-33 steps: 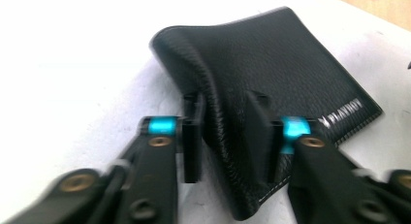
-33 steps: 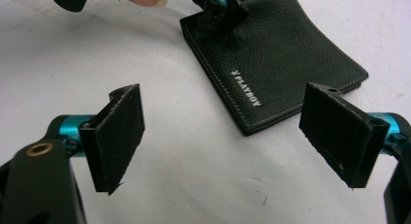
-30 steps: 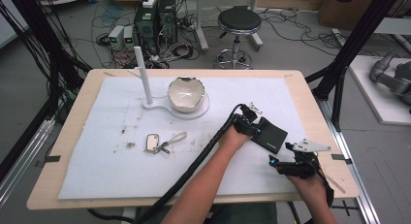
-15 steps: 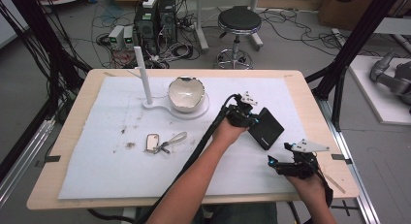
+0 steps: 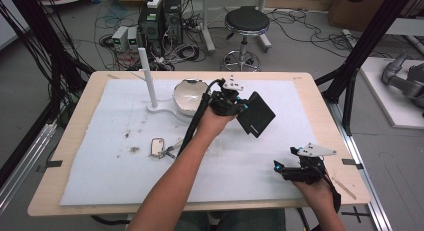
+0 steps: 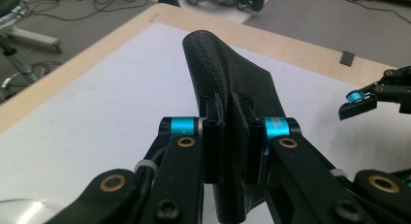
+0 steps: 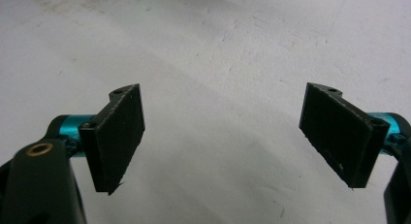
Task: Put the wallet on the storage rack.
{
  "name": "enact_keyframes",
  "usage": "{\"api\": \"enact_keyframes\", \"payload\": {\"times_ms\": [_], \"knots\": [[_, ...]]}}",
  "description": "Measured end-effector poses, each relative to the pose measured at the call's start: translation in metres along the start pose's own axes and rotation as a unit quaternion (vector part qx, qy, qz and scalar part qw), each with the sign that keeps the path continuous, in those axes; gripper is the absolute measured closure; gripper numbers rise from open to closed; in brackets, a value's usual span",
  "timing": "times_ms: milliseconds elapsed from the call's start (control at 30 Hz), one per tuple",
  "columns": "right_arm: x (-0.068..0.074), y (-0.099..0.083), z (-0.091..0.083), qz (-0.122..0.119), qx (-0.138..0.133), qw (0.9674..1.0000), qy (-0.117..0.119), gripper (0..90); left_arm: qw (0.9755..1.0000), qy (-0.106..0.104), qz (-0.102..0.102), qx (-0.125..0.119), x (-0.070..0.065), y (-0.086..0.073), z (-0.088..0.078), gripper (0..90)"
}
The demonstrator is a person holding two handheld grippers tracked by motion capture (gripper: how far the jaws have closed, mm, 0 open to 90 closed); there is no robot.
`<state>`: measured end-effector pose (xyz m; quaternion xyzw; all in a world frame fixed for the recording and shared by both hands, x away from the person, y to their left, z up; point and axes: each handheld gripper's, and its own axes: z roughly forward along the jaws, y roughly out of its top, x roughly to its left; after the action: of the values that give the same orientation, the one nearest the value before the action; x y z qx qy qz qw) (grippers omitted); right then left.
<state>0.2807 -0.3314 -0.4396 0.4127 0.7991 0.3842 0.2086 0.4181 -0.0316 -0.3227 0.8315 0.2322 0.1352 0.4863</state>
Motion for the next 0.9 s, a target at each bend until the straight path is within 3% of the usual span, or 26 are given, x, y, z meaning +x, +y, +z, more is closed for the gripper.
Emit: {"api": "enact_keyframes", "payload": {"times_ms": [400,633,900], "knots": [[0.003,0.002,0.002,0.000,0.001,1.0000,0.002,16.5,0.9989,0.039,-0.005,-0.025,0.028,0.009,-0.057,83.3],[0.004,0.002,0.003,-0.003,0.003,1.0000,0.003,16.5,0.9974,0.059,-0.015,-0.040,0.040,0.011,-0.082,83.2],[0.005,0.002,0.004,-0.004,0.005,1.0000,0.003,16.5,0.9949,0.090,-0.024,-0.038,0.059,0.006,-0.106,83.3]]}}
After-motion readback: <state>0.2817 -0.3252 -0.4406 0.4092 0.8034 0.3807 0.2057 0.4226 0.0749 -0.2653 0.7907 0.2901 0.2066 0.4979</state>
